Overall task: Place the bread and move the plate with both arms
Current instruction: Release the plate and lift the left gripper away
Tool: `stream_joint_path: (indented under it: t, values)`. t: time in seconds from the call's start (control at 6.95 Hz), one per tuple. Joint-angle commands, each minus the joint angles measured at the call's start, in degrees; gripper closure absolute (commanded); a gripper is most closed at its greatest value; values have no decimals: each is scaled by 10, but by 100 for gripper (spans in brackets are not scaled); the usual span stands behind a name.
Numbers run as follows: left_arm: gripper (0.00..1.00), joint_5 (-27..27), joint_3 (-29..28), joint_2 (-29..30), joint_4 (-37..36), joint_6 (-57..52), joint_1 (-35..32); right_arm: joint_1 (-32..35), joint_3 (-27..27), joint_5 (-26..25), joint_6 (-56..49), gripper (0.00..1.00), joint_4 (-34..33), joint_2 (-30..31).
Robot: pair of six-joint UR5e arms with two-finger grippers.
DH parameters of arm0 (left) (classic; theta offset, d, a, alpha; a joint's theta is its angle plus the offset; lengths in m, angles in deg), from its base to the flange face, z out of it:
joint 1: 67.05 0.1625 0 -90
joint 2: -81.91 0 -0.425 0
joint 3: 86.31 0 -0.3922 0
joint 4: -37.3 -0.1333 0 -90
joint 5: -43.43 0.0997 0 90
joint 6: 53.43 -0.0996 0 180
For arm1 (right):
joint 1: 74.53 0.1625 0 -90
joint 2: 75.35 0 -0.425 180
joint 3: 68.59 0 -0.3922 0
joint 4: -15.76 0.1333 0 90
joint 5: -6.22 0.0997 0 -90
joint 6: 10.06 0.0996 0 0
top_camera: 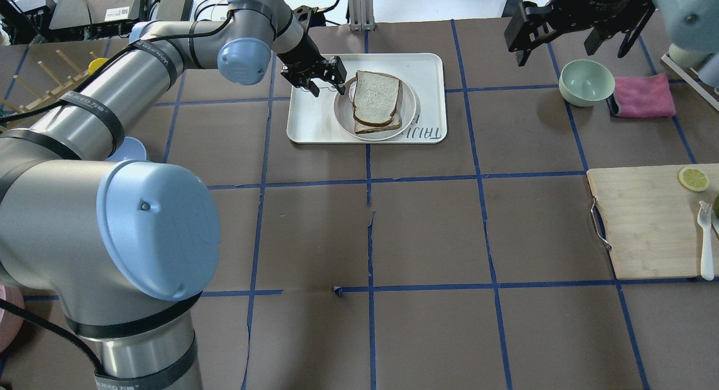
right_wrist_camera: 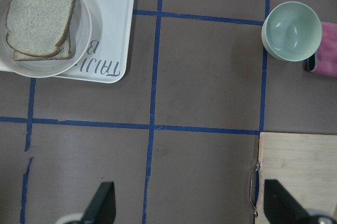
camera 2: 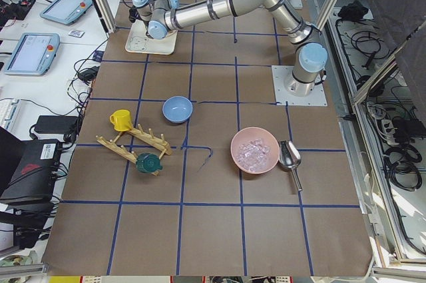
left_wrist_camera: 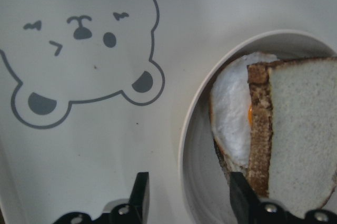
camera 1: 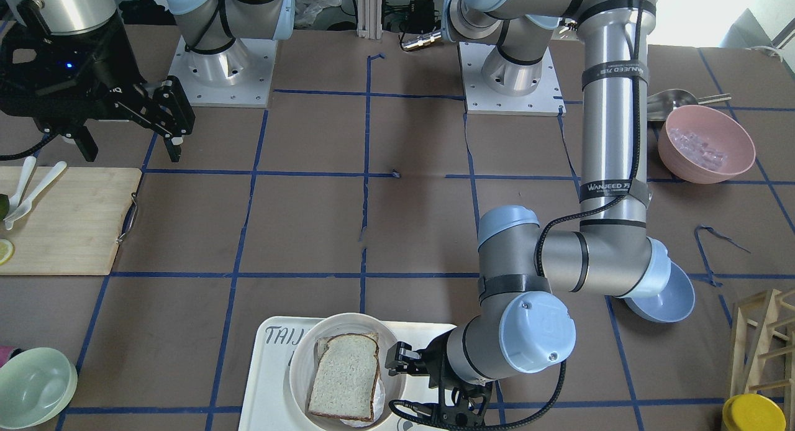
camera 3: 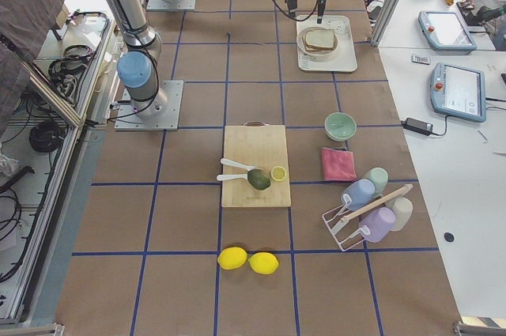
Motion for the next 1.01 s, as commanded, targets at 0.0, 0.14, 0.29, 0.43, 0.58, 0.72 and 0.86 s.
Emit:
stream_joint_path:
  t: [0.0, 0.14, 0.29, 0.43, 0.58, 0.72, 0.86]
  values:
    - [0, 84, 2, -71, 68, -1, 2, 0, 0, -20, -3, 0, 0, 0]
    - [0, 110, 6, -114, 136, -1, 5, 0, 3, -16, 0, 0, 3, 1]
    - [0, 145, 6, -163, 215, -1, 7, 3, 2, -13, 5, 0, 1, 3]
    - [0, 160, 8, -207, 258, 0, 11, 4, 2, -10, 5, 0, 1, 3]
    - [0, 161, 11, -247, 304, 7, 24, 5, 1, -9, 5, 0, 0, 3]
    - [0, 161, 38, -284, 317, 12, 31, 5, 2, -10, 5, 0, 0, 2]
    - [0, 163, 85, -321, 309, 33, 34, 4, 1, -12, 5, 0, 0, 1]
